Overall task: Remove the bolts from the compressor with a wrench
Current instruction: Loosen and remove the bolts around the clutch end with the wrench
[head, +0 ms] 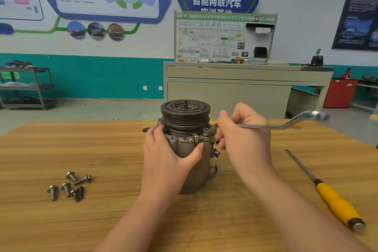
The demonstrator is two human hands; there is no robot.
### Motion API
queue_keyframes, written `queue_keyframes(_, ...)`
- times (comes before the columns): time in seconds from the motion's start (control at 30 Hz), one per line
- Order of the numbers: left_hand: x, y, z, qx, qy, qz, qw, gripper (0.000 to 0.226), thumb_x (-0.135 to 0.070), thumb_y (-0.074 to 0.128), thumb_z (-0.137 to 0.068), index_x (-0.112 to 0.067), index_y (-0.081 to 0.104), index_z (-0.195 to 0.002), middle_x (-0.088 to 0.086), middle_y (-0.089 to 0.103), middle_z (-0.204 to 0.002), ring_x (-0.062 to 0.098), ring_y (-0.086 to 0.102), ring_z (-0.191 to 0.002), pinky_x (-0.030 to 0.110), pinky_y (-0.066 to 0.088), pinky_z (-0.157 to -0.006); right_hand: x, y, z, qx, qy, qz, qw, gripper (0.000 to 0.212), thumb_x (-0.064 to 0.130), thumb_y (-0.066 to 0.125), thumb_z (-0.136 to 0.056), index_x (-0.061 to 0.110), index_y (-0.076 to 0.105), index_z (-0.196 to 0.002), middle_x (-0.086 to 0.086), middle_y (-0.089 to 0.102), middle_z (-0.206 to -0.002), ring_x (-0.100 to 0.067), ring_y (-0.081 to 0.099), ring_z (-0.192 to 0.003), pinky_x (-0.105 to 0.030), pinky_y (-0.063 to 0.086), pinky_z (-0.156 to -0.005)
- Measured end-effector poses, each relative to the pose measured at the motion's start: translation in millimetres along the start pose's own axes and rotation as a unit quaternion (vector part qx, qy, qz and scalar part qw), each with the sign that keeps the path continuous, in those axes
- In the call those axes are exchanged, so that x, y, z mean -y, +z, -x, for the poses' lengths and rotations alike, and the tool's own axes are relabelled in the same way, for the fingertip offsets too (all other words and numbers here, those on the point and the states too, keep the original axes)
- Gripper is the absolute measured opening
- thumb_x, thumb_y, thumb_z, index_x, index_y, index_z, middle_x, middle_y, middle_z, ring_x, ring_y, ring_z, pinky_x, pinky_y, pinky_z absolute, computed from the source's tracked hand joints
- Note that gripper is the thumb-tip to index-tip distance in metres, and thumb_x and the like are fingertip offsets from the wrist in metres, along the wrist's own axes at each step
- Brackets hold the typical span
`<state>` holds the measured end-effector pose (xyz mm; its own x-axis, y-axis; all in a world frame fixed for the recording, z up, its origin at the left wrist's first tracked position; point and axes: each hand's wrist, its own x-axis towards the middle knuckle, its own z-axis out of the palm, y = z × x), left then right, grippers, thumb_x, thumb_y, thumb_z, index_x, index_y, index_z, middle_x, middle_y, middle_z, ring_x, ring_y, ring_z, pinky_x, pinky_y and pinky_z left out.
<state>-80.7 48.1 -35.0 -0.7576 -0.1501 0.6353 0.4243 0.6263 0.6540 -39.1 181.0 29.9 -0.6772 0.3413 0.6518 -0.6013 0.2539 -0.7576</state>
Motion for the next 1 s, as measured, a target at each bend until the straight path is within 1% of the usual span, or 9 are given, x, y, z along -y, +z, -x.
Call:
queue_keyframes(0.1,0,-1,0,0.004,-0.006,0.011,1.0,0.099,-0.068,0.069,-0.066,-0.015,0.034,-0.141,-0.001,0.038,-0.138,0.016,0.035,-0.133,0.037,0.037,-0.111,0,5,10,0.058,-0.189,0.147,0.969,0.048,0.003,0.057,-0.087,0.028,0.028,-0.058,0.009,0.049,-0.057,-0.006,0.046,-0.045,-0.009,0.03,-0.042)
queue_keyframes(0.17,-1,-1,0,0.007,-0.009,0.012,1.0,0.098,-0.068,0.07,-0.067,-0.016,0.033,-0.141,-0.002,0.037,-0.138,0.014,0.035,-0.133,0.038,0.039,-0.111,-7,2,15,0.072,-0.225,0.169,0.957,0.048,0.004,0.059,-0.083,0.032,0.027,-0.06,0.015,0.046,-0.056,0.0,0.042,-0.047,-0.005,0.028,-0.046)
queue_keyframes(0.3,-4,-1,2,-0.003,-0.007,0.02,1.0,0.098,-0.066,0.066,-0.063,-0.015,0.035,-0.14,-0.002,0.038,-0.136,0.013,0.036,-0.131,0.031,0.036,-0.11,-26,-11,12,0.002,0.038,-0.141,0.989,0.038,0.012,0.064,-0.091,0.017,0.045,-0.059,-0.004,0.057,-0.051,-0.008,0.049,-0.04,-0.02,0.04,-0.039)
queue_keyframes(0.4,-5,-1,2,-0.002,-0.003,0.026,1.0,0.098,-0.065,0.067,-0.063,-0.013,0.035,-0.14,-0.001,0.038,-0.136,0.014,0.035,-0.131,0.029,0.034,-0.11,-32,-21,-15,0.052,0.28,-0.347,0.893,0.032,0.01,0.061,-0.088,0.017,0.04,-0.065,-0.004,0.053,-0.047,-0.007,0.043,-0.034,-0.015,0.03,-0.032)
queue_keyframes(0.47,-4,-1,2,0.006,-0.002,0.017,1.0,0.099,-0.065,0.067,-0.064,-0.013,0.034,-0.141,0.0,0.038,-0.138,0.014,0.033,-0.133,0.031,0.034,-0.112,-31,-21,-33,0.055,0.339,-0.391,0.854,0.028,0.013,0.06,-0.089,0.018,0.039,-0.07,0.0,0.049,-0.046,-0.003,0.039,-0.032,-0.012,0.026,-0.03)
queue_keyframes(0.6,-2,-2,1,0.007,0.0,0.025,1.0,0.1,-0.069,0.066,-0.061,-0.018,0.034,-0.141,-0.006,0.035,-0.138,0.009,0.032,-0.132,0.025,0.031,-0.11,-11,-32,-57,-0.007,0.194,-0.353,0.915,0.036,0.014,0.062,-0.092,0.019,0.039,-0.065,0.0,0.048,-0.046,-0.004,0.037,-0.033,-0.015,0.025,-0.032)
queue_keyframes(0.73,0,0,-1,0.004,-0.001,0.018,1.0,0.101,-0.07,0.065,-0.061,-0.017,0.033,-0.142,-0.006,0.035,-0.139,0.01,0.031,-0.134,0.025,0.029,-0.11,1,-29,-37,-0.02,-0.02,-0.078,0.997,0.048,0.016,0.068,-0.089,0.021,0.04,-0.051,-0.004,0.053,-0.042,-0.009,0.044,-0.032,-0.016,0.032,-0.034)
queue_keyframes(0.87,-2,-1,0,0.007,-0.002,0.013,1.0,0.1,-0.068,0.066,-0.063,-0.016,0.033,-0.142,-0.003,0.036,-0.138,0.012,0.032,-0.133,0.03,0.032,-0.112,-10,-8,-8,-0.012,-0.095,0.028,0.995,0.044,0.013,0.064,-0.09,0.011,0.035,-0.056,-0.011,0.051,-0.049,-0.011,0.044,-0.035,-0.02,0.034,-0.037)
queue_keyframes(1.0,-5,-2,1,0.009,-0.003,0.018,1.0,0.1,-0.068,0.065,-0.062,-0.016,0.034,-0.141,-0.003,0.037,-0.137,0.012,0.032,-0.132,0.034,0.034,-0.113,-12,0,0,-0.005,-0.256,0.144,0.956,0.047,0.011,0.057,-0.09,0.029,0.025,-0.061,0.006,0.027,-0.048,-0.006,0.032,-0.045,-0.015,0.025,-0.044)
